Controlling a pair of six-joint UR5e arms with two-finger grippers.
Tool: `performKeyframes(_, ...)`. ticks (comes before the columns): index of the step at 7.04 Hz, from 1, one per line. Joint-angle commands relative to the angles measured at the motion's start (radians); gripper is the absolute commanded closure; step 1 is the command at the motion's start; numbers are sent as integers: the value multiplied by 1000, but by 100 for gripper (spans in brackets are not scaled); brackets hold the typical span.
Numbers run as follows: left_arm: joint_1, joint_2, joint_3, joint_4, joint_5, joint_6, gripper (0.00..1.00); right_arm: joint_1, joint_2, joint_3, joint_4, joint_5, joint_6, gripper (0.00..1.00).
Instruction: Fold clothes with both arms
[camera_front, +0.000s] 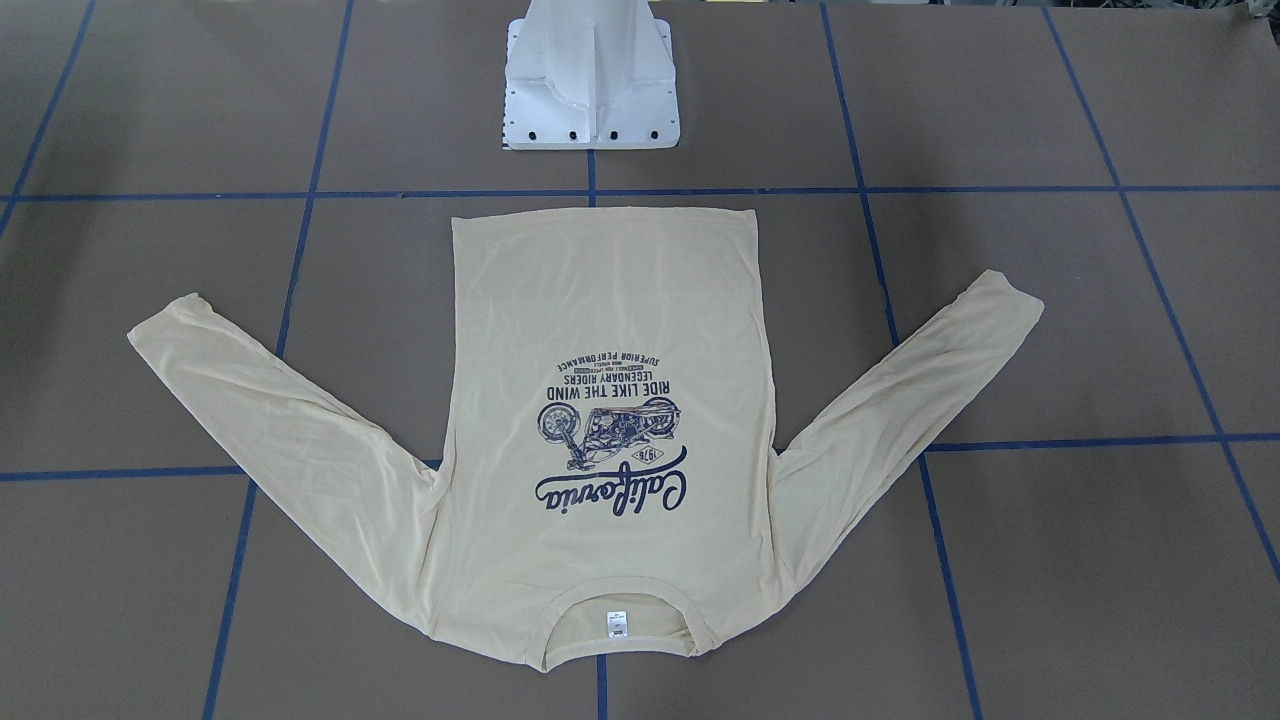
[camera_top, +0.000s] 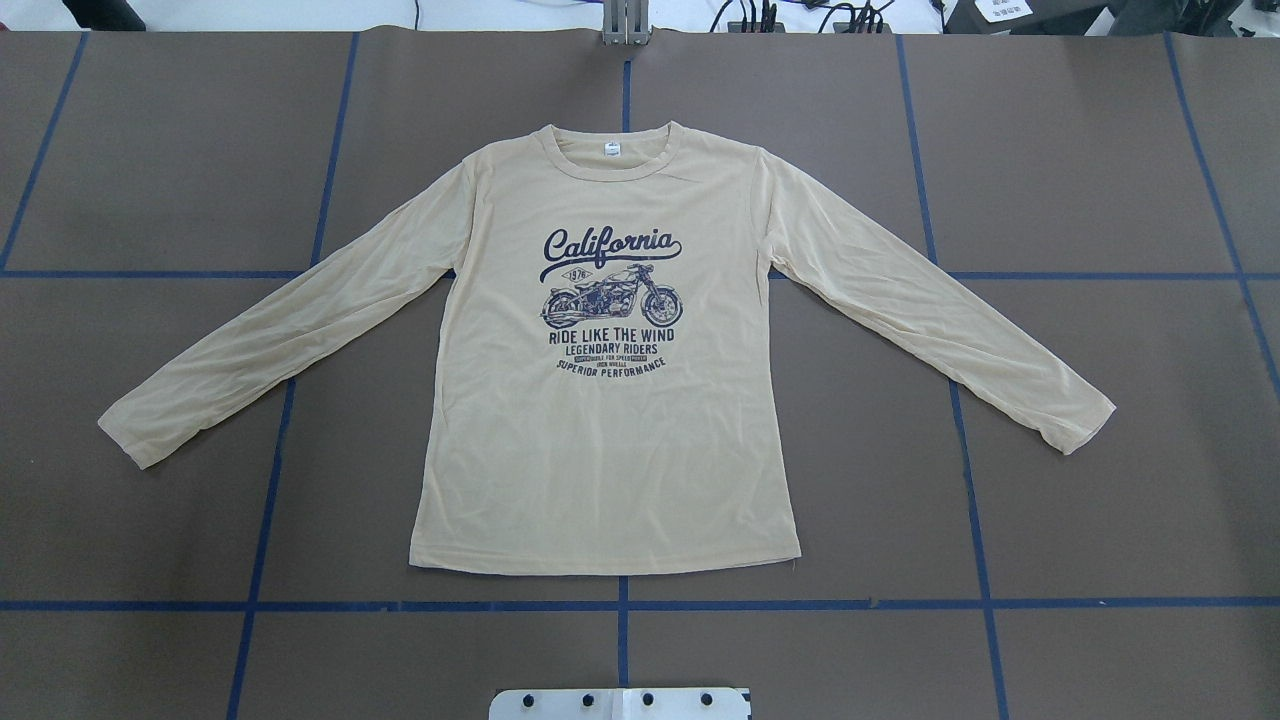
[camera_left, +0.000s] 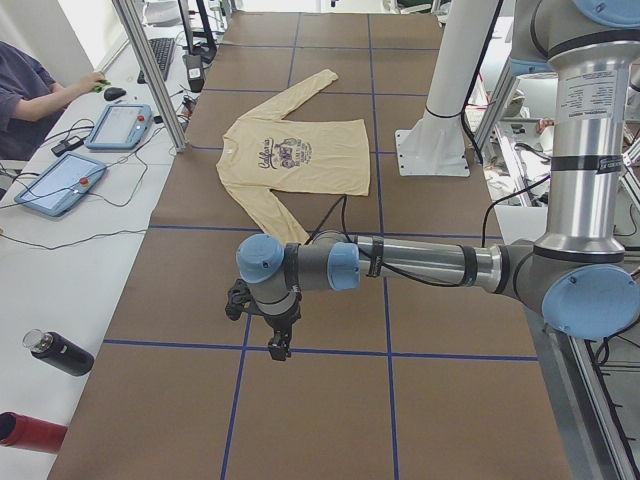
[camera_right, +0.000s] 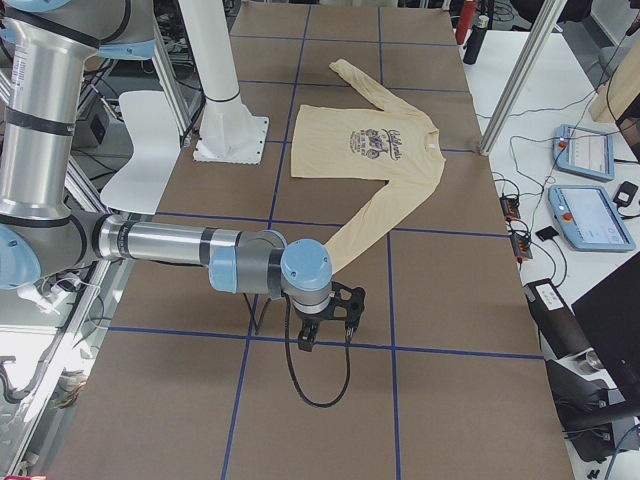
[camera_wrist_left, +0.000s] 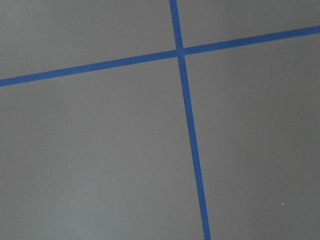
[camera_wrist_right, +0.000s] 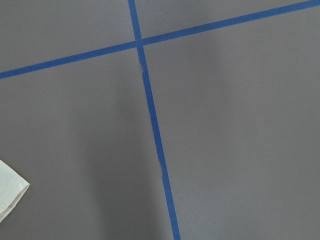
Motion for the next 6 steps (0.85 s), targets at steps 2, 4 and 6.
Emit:
performKeyframes(2,1,-1,3,-3,0,-3,0,2,7,-6,5,3,4,0)
performKeyframes(4,1,-4,9,-73,0,-9,0,-5,32,-7,13,10,18,0)
performKeyframes(6,0,-24,7,-171,-7,-6,0,-18,52,-7,135,71,20,0)
